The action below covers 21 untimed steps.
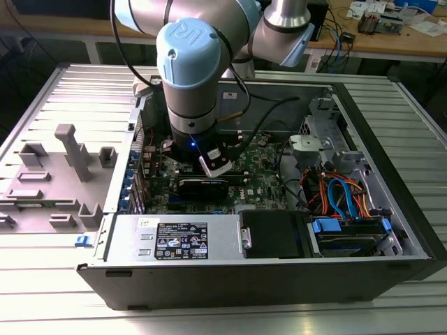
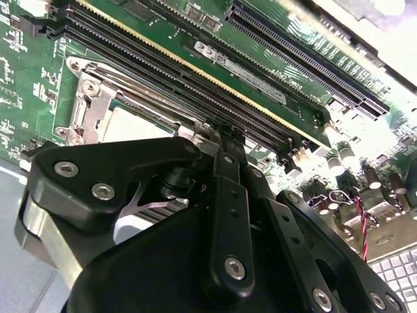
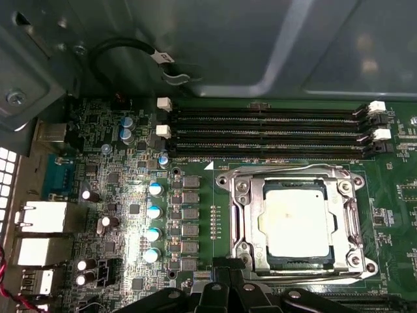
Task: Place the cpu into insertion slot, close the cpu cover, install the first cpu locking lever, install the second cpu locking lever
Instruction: 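Install the second cpu locking lever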
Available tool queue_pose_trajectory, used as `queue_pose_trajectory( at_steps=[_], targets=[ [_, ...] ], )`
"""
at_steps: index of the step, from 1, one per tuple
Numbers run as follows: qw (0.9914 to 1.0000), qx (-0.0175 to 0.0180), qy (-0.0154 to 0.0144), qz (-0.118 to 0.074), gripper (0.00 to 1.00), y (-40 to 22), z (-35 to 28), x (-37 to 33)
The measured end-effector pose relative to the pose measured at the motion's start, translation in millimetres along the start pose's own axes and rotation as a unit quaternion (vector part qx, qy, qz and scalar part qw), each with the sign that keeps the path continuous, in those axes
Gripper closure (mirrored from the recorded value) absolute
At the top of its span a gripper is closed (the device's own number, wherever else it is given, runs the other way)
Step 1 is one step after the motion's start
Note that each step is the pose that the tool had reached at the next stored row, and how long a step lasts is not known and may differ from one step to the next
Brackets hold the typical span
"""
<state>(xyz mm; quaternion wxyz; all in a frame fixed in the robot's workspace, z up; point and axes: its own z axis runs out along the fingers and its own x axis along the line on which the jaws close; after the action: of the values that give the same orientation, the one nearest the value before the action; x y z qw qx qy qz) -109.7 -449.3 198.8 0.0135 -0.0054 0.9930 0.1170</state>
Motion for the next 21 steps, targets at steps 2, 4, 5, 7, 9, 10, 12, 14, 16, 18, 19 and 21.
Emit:
queue_pose_trajectory(
  at_steps=[2, 4, 5, 7, 9, 10, 12, 14, 16, 18, 19, 21],
  targets=[
    [1.00000, 0.0016, 0.0001, 0.000, 0.89, 0.2, -1.2, 0.0],
    [1.00000, 0.0016, -0.0001, 0.000, 0.89, 0.6, -2.4, 0.0],
    [1.00000, 0.0017, 0.0000, 0.000, 0.89, 0.7, -3.2, 0.0],
    [1.00000, 0.0018, 0.0001, 0.000, 0.89, 1.2, -5.2, -0.1],
    [1.00000, 0.0017, 0.0001, 0.000, 0.89, 1.9, -8.2, -0.1],
    [1.00000, 0.0018, 0.0001, 0.000, 0.89, 2.5, -10.7, -0.2],
    [1.00000, 0.0017, 0.0000, 0.000, 0.89, 3.4, -14.4, -0.4],
    [1.00000, 0.0016, 0.0000, 0.000, 0.89, 3.6, -15.1, -0.4],
    [1.00000, 0.0013, 0.0000, 0.000, 0.89, 3.6, -15.2, -0.4],
    [1.00000, 0.0008, 0.0000, 0.000, 0.89, 3.6, -15.2, -0.4],
    [1.00000, -0.0007, 0.0000, 0.000, 0.89, 3.6, -15.2, -0.4],
    [1.00000, -0.0017, 0.0000, 0.000, 0.89, 3.6, -15.2, -0.4]
  ],
)
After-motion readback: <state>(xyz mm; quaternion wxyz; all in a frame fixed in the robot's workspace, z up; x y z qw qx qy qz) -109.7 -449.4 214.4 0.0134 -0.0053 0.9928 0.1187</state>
